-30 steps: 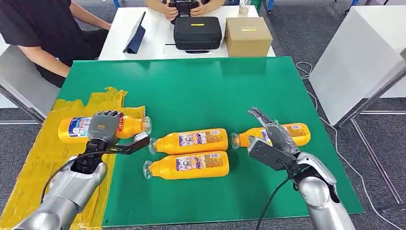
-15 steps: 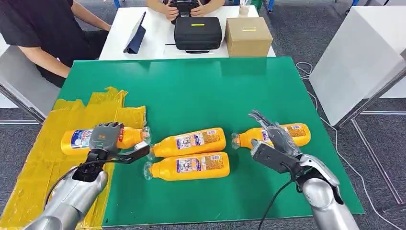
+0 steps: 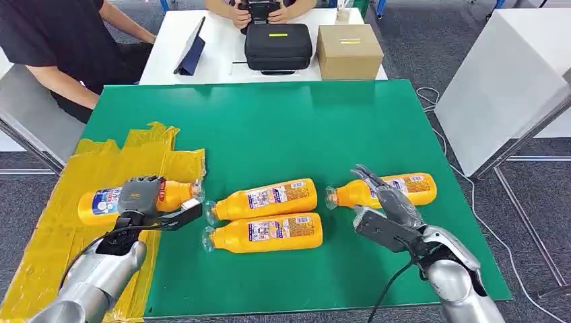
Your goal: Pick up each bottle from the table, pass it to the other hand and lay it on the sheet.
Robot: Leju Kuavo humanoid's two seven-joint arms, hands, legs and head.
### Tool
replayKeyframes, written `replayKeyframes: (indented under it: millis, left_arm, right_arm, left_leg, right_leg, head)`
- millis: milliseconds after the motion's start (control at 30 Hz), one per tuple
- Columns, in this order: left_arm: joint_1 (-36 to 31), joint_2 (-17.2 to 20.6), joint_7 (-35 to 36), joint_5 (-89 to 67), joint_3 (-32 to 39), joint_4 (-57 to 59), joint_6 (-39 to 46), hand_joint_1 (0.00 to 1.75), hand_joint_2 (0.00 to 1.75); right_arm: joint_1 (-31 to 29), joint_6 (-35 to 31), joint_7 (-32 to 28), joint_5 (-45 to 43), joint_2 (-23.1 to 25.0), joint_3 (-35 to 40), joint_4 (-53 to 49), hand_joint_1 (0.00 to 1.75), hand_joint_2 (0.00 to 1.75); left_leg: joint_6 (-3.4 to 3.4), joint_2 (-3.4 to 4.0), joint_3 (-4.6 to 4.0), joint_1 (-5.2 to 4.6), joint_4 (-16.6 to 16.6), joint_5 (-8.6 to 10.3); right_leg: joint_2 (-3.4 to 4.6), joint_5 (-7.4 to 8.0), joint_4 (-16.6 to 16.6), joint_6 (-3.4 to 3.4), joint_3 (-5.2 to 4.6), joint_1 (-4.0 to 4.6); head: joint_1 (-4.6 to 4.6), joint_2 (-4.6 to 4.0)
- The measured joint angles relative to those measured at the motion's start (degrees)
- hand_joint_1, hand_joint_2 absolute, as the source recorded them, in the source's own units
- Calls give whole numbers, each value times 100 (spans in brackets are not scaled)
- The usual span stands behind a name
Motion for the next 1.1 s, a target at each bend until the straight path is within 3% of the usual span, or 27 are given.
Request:
replayKeyframes:
  millis: [167,200,233,267,300,433,600,900,1100]
  left_arm:
    - [-12,0,0,2,42,46,4,175,175]
    - [-11,2,0,11,81,59,35,119,175]
    - [-11,9,0,20,116,70,53,28,175]
    - [-14,15,-7,28,151,81,61,0,175]
    - [-14,17,-22,52,186,96,70,0,0]
    - [-14,26,-77,81,289,166,105,0,0]
    - [3,28,-418,201,413,249,203,0,0]
    - [113,83,-1296,1036,872,278,275,0,0]
    - [112,107,-1335,1088,999,278,251,0,0]
  right_arm:
    - [18,0,2,4,-9,2,-15,0,0]
    - [30,0,9,13,-9,4,-22,0,0]
    - [49,0,9,26,-9,4,-35,0,0]
    - [73,0,11,33,-13,7,-59,0,0]
    - [110,0,13,33,-20,7,-79,0,0]
    - [239,0,-48,-81,-175,11,-129,0,0]
    - [155,2,-269,-834,-847,68,-79,0,0]
    - [-1124,4,-131,-2752,-2558,811,367,0,0]
    - [-1434,-13,-68,-2874,-3032,1108,494,0,0]
  left_leg:
    - [0,0,0,0,0,0]
    - [0,0,0,0,0,0]
    - [0,0,0,0,0,0]
    - [0,0,0,0,0,0]
    - [0,0,0,0,0,0]
    - [0,0,-1,0,0,-1]
    - [1,-2,-6,-5,-1,-1]
    - [16,-4,-3,-20,2,9]
    - [15,-7,-4,-19,0,9]
  right_leg:
    - [0,0,0,0,0,0]
    - [0,0,0,0,0,0]
    - [0,0,0,0,0,0]
    - [0,0,0,0,0,0]
    - [0,0,0,0,-1,0]
    - [0,-1,0,0,0,0]
    - [-1,0,0,1,2,-6]
    - [-4,6,0,9,2,-17]
    - [-10,6,0,9,1,-16]
  head:
    - [0,0]
    - [0,0]
    - [0,0]
    - [0,0]
    - [0,0]
    - [0,0]
    - [4,0]
    - [2,0]
    - [-2,0]
